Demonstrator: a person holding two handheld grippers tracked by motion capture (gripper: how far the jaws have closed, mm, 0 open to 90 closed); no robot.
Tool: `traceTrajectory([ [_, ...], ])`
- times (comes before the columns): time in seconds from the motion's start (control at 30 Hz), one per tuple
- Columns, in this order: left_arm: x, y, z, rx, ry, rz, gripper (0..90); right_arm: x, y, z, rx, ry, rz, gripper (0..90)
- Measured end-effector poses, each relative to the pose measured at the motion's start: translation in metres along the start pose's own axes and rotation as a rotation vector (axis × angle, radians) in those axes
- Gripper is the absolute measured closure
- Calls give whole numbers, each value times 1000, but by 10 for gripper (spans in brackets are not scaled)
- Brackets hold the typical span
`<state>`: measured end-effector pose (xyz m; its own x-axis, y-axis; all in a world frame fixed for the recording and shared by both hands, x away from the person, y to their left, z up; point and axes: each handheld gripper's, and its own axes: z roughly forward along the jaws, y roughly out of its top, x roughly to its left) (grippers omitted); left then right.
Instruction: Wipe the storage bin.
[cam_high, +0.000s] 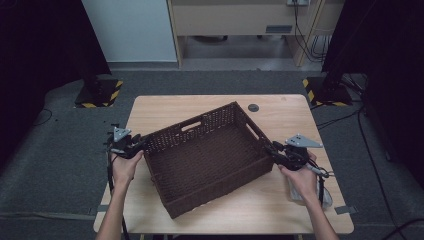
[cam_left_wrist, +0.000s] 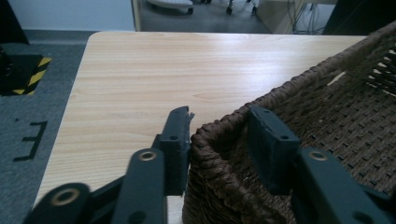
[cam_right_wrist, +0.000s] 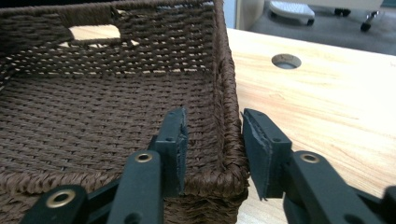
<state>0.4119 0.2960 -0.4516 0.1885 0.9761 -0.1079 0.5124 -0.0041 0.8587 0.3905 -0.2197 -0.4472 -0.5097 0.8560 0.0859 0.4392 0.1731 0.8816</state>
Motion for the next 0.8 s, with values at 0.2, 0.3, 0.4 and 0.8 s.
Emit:
traceTrajectory([
  [0.2,-5,-7,-20,-32,-15,-24,384,-8,-3,0,-39,-24,-26,544],
  [0.3,-11,-16,-34,-47,-43,-43,367,-9,-5,-1,-54,-11,-14,570],
  [0.4,-22,-22,-43,-34,-65,-27,368,-7,-5,-2,-52,-4,-21,634],
  [0.8,-33,-30,-39,7,-35,10,439,2,-6,-10,-34,3,-34,670],
])
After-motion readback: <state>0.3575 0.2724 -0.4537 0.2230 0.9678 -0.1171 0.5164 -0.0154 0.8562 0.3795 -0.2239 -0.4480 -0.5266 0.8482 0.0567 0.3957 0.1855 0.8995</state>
